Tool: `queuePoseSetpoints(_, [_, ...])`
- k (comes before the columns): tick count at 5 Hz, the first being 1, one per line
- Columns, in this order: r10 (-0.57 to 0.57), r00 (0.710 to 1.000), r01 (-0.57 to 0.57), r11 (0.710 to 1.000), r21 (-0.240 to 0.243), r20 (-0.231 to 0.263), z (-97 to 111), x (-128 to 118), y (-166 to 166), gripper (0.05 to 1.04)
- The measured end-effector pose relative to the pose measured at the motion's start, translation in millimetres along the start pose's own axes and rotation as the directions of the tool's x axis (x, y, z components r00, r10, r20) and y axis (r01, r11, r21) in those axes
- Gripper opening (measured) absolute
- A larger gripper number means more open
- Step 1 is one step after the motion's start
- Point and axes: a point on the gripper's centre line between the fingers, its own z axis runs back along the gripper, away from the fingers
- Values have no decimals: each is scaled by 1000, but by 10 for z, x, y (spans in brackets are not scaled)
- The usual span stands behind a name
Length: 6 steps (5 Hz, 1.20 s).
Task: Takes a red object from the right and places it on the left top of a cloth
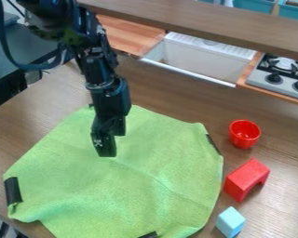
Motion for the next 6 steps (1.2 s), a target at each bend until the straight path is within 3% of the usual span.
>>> queuePoseSetpoints(1, [6,1000,-6,999,-31,-5,-96,-23,-31,999])
queuePoseSetpoints(2, [10,1000,-10,999,-31,4,-105,-12,-38,999])
queuePoseSetpoints(3, [66,993,-63,998,-30,98,-186,73,-173,999])
queuePoseSetpoints(4, [-9,991,-1,997,73,131,146,495,-423,999])
queuePoseSetpoints(5, [6,991,-19,995,95,135,277,796,-589,999])
queuePoseSetpoints(6, [73,985,-87,993,85,155,302,1114,-693,999])
